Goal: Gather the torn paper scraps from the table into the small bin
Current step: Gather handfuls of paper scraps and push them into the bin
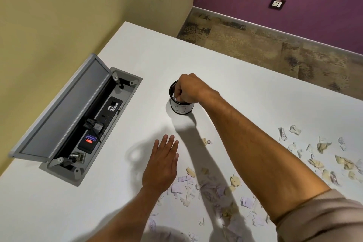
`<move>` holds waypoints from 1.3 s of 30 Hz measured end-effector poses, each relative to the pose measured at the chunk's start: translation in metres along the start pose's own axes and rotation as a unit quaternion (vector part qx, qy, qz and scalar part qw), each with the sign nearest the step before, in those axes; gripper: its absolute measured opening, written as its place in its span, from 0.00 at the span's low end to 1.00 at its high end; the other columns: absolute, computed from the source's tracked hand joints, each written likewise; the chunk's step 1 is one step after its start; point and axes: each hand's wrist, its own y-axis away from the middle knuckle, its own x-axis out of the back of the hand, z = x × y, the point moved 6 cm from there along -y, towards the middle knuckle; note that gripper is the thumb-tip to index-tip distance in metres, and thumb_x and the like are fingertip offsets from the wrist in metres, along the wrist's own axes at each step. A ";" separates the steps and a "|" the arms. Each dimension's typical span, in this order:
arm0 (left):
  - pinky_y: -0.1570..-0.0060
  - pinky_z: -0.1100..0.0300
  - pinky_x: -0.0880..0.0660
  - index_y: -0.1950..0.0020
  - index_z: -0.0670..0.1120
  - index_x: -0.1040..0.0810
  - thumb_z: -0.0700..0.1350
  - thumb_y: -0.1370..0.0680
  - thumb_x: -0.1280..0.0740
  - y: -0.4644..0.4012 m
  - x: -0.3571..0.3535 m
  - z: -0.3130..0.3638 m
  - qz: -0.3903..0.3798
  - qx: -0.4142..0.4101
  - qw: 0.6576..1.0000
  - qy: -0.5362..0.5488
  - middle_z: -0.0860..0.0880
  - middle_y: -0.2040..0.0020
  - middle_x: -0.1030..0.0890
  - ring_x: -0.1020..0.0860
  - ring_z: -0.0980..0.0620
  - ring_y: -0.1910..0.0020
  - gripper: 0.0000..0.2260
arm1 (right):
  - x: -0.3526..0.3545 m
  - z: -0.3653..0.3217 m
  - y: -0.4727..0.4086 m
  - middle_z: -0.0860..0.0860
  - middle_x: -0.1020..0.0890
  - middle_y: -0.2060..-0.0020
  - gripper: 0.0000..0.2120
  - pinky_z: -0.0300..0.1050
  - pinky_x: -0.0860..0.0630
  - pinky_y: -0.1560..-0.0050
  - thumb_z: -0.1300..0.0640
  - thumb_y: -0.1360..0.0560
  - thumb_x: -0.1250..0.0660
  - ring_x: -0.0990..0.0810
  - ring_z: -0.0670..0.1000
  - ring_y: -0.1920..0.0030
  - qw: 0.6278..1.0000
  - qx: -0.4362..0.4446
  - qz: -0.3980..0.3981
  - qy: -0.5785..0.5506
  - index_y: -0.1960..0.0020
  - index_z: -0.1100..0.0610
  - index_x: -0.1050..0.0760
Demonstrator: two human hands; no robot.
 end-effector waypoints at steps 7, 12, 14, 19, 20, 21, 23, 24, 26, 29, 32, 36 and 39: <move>0.24 0.48 0.48 0.24 0.45 0.36 0.50 0.16 0.52 0.000 0.001 0.000 0.007 -0.005 1.000 0.013 0.49 0.22 0.39 0.46 0.51 0.21 0.22 | -0.020 0.000 -0.009 0.59 0.21 0.42 0.12 0.49 0.23 0.45 0.64 0.24 0.37 0.21 0.58 0.44 0.998 -0.005 -0.011 0.059 0.44 0.62 0.20; 0.24 0.49 0.49 0.23 0.46 0.39 0.50 0.16 0.52 0.001 -0.003 -0.002 0.000 -0.002 1.000 0.009 0.50 0.21 0.41 0.48 0.52 0.21 0.22 | -0.017 0.002 -0.009 0.60 0.24 0.41 0.13 0.51 0.22 0.45 0.65 0.26 0.36 0.21 0.61 0.46 1.000 -0.015 0.001 0.026 0.43 0.61 0.21; 0.23 0.49 0.50 0.22 0.47 0.40 0.51 0.15 0.53 0.001 -0.004 -0.003 -0.003 0.002 1.000 0.009 0.50 0.21 0.42 0.49 0.52 0.21 0.22 | -0.007 0.007 -0.003 0.59 0.25 0.43 0.13 0.50 0.22 0.47 0.68 0.29 0.35 0.22 0.60 0.49 0.998 -0.025 0.047 -0.028 0.47 0.58 0.20; 0.24 0.47 0.47 0.23 0.46 0.38 0.50 0.16 0.53 0.000 -0.002 -0.002 0.005 -0.004 1.000 0.020 0.49 0.22 0.39 0.46 0.51 0.21 0.22 | 0.017 0.029 0.038 0.54 0.17 0.55 0.16 0.45 0.24 0.54 0.68 0.34 0.39 0.21 0.56 0.53 0.965 -0.012 0.235 -0.113 0.55 0.55 0.17; 0.24 0.47 0.47 0.23 0.46 0.39 0.51 0.16 0.53 0.000 -0.002 -0.002 0.005 -0.003 1.000 0.020 0.49 0.22 0.39 0.46 0.51 0.21 0.22 | 0.015 0.037 0.048 0.54 0.16 0.55 0.17 0.46 0.24 0.54 0.69 0.34 0.40 0.21 0.55 0.54 0.958 -0.013 0.258 -0.126 0.55 0.55 0.17; 0.24 0.47 0.47 0.23 0.47 0.41 0.51 0.16 0.54 0.001 -0.002 -0.002 0.004 -0.003 1.000 0.017 0.49 0.22 0.40 0.47 0.51 0.21 0.22 | 0.009 0.046 0.056 0.54 0.16 0.54 0.17 0.46 0.24 0.52 0.69 0.34 0.40 0.20 0.55 0.53 0.953 -0.015 0.271 -0.133 0.54 0.56 0.17; 0.23 0.47 0.48 0.22 0.47 0.43 0.52 0.16 0.54 0.002 -0.003 -0.002 0.002 -0.005 1.000 0.011 0.50 0.21 0.41 0.48 0.51 0.21 0.22 | -0.012 0.066 0.070 0.55 0.17 0.51 0.18 0.47 0.24 0.49 0.71 0.31 0.41 0.20 0.55 0.51 0.954 -0.020 0.267 -0.134 0.51 0.57 0.17; 0.23 0.48 0.49 0.22 0.47 0.43 0.52 0.16 0.54 0.001 -0.003 -0.002 0.002 -0.004 1.000 0.011 0.50 0.21 0.42 0.48 0.51 0.21 0.22 | -0.025 0.075 0.076 0.55 0.17 0.50 0.17 0.47 0.25 0.47 0.71 0.30 0.40 0.20 0.55 0.49 0.958 -0.022 0.255 -0.132 0.50 0.57 0.17; 0.23 0.48 0.50 0.22 0.47 0.41 0.51 0.16 0.53 0.001 -0.002 -0.002 0.001 -0.002 1.000 0.012 0.50 0.21 0.42 0.49 0.51 0.21 0.22 | -0.055 0.089 0.087 0.54 0.17 0.46 0.11 0.45 0.27 0.45 0.64 0.25 0.37 0.21 0.55 0.45 0.970 -0.001 0.212 -0.123 0.47 0.58 0.19; 0.23 0.48 0.50 0.23 0.46 0.39 0.50 0.16 0.52 0.001 0.000 -0.001 0.004 -0.003 1.000 0.004 0.49 0.21 0.42 0.48 0.51 0.21 0.22 | -0.098 0.090 0.105 0.49 0.21 0.51 0.07 0.44 0.32 0.51 0.54 0.20 0.40 0.24 0.53 0.50 0.981 0.091 0.136 -0.108 0.51 0.56 0.25; 0.23 0.46 0.48 0.24 0.45 0.36 0.49 0.16 0.50 0.000 0.000 0.003 0.001 -0.023 1.000 0.000 0.48 0.22 0.39 0.46 0.50 0.21 0.22 | -0.146 0.099 0.129 0.48 0.27 0.32 0.17 0.49 0.37 0.31 0.49 0.19 0.46 0.31 0.51 0.31 0.989 0.126 0.071 -0.020 0.35 0.55 0.28; 0.23 0.47 0.48 0.24 0.44 0.34 0.49 0.16 0.50 0.001 -0.001 0.006 -0.007 -0.046 0.999 -0.008 0.48 0.23 0.37 0.45 0.51 0.21 0.22 | -0.185 0.113 0.171 0.48 0.48 0.22 0.27 0.46 0.61 0.23 0.43 0.17 0.55 0.57 0.47 0.22 0.988 0.139 0.058 0.045 0.21 0.54 0.48; 0.23 0.47 0.48 0.24 0.44 0.36 0.50 0.16 0.51 0.003 -0.001 0.006 -0.018 -0.050 0.998 -0.025 0.48 0.22 0.39 0.46 0.50 0.21 0.23 | -0.189 0.118 0.193 0.48 0.43 0.23 0.26 0.48 0.55 0.22 0.44 0.17 0.53 0.52 0.47 0.22 0.985 0.160 0.049 0.034 0.23 0.54 0.42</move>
